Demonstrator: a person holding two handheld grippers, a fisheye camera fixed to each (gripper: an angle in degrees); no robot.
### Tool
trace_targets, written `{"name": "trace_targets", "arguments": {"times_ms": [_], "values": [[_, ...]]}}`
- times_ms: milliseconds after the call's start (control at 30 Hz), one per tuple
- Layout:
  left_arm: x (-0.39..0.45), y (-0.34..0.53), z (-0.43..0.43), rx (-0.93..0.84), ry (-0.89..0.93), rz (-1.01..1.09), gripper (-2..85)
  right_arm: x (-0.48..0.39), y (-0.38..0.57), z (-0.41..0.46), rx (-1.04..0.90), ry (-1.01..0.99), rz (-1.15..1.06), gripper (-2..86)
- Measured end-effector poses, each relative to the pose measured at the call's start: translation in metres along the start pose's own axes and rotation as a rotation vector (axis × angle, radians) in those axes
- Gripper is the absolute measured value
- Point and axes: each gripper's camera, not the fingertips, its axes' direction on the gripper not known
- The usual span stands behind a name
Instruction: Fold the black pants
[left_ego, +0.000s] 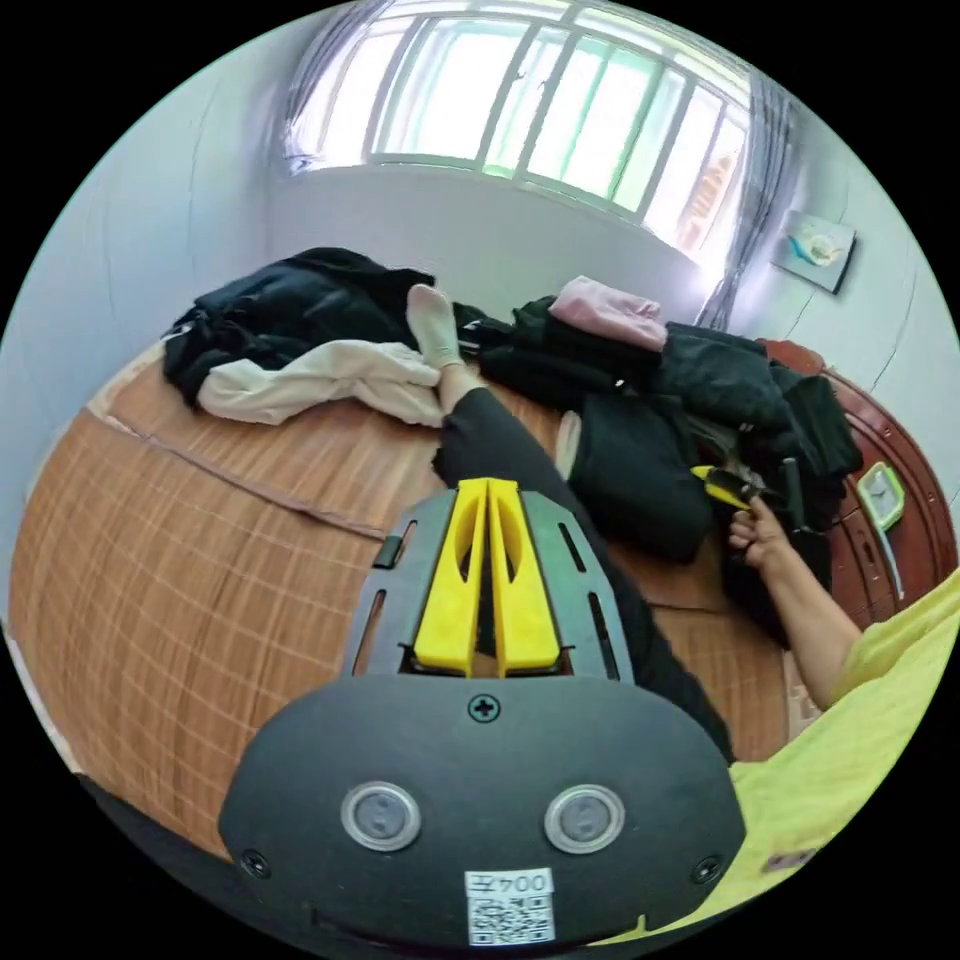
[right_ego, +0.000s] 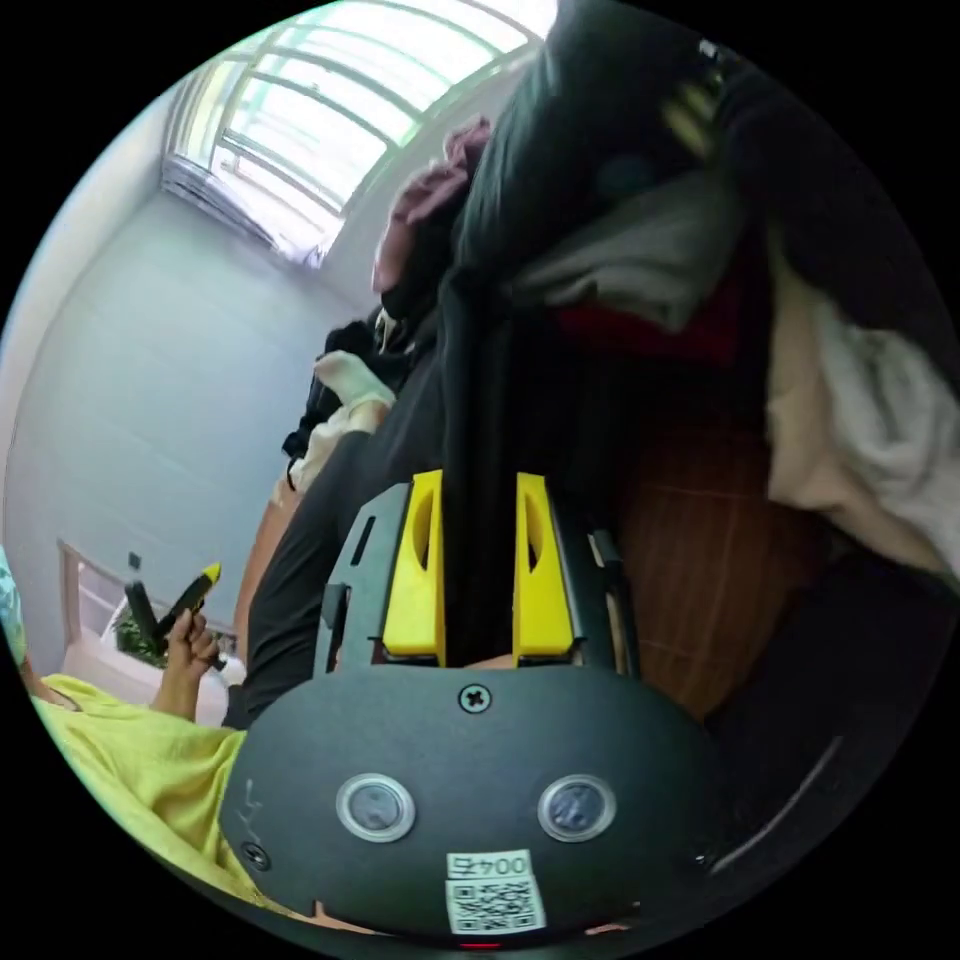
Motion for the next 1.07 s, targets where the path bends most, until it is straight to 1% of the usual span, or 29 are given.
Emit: {"name": "trace_targets", "arguments": {"times_ms": [33,67,100,133,167,200,267,300,367,400,467,500,567,600,633,733,767,833,900,967,1000,1033,1067], "values": [[-0.015,0.024,0.004,-0.044,-0.108,-0.007,0.3,-0.007,0.005,-0.018,0.066,0.048,-0.012,11.2],[-0.023,0.037,0.007,-0.071,-0.163,-0.017,0.4,-0.018,0.009,-0.033,0.122,0.107,-0.034,11.0],[-0.035,0.065,0.013,-0.123,-0.262,-0.024,0.4,-0.026,0.010,-0.039,0.147,0.132,-0.059,10.6],[-0.040,0.079,0.016,-0.144,-0.312,-0.020,0.5,-0.046,0.011,-0.046,0.184,0.178,-0.136,9.9],[-0.047,0.105,0.023,-0.197,-0.415,-0.020,0.5,-0.068,0.009,-0.046,0.201,0.229,-0.231,8.7],[-0.051,0.127,0.029,-0.248,-0.493,-0.013,0.6,-0.079,0.007,-0.043,0.204,0.251,-0.281,8.2],[-0.052,0.153,0.038,-0.293,-0.578,0.009,0.6,-0.115,-0.016,-0.024,0.175,0.334,-0.455,6.3],[-0.050,0.165,0.044,-0.305,-0.620,0.033,0.6,-0.122,-0.023,-0.018,0.168,0.363,-0.486,5.8],[-0.046,0.176,0.054,-0.321,-0.668,0.062,0.7,-0.140,-0.058,0.009,0.151,0.514,-0.571,5.1],[-0.044,0.182,0.062,-0.335,-0.693,0.076,0.7,-0.142,-0.068,0.016,0.141,0.552,-0.573,5.0],[-0.043,0.189,0.074,-0.357,-0.706,0.081,0.7,-0.141,-0.101,0.039,0.096,0.652,-0.553,4.4],[-0.046,0.193,0.080,-0.372,-0.700,0.064,0.6,-0.138,-0.108,0.045,0.073,0.662,-0.534,4.2],[-0.054,0.200,0.086,-0.398,-0.677,0.013,0.6,-0.111,-0.126,0.068,-0.053,0.681,-0.373,2.4],[-0.058,0.204,0.084,-0.364,-0.666,-0.006,0.6,-0.102,-0.126,0.072,-0.072,0.671,-0.322,2.0],[-0.062,0.206,0.083,-0.354,-0.652,-0.014,0.5,-0.085,-0.122,0.074,-0.054,0.620,-0.244,1.2],[-0.072,0.208,0.080,-0.341,-0.622,-0.036,0.4,-0.059,-0.114,0.067,0.017,0.448,-0.128,-0.2],[-0.077,0.209,0.080,-0.336,-0.610,-0.040,0.4,-0.056,-0.114,0.065,0.024,0.400,-0.110,-0.4],[-0.084,0.213,0.078,-0.323,-0.602,-0.040,0.3,-0.067,-0.117,0.063,0.009,0.383,-0.116,-0.4],[-0.090,0.215,0.077,-0.315,-0.608,-0.044,0.3,-0.104,-0.117,0.059,-0.010,0.475,-0.189,-0.5],[-0.095,0.217,0.076,-0.311,-0.618,-0.047,0.3,-0.172,-0.095,0.061,0.050,0.697,-0.384,-0.6],[-0.099,0.217,0.075,-0.311,-0.623,-0.047,0.2,-0.183,-0.088,0.067,0.048,0.733,-0.418,-0.6],[-0.103,0.218,0.075,-0.311,-0.627,-0.048,0.2,-0.192,-0.077,0.086,-0.004,0.773,-0.432,-0.6],[-0.106,0.219,0.074,-0.310,-0.627,-0.049,0.2,-0.196,-0.066,0.102,0.003,0.823,-0.414,-0.6]]}}
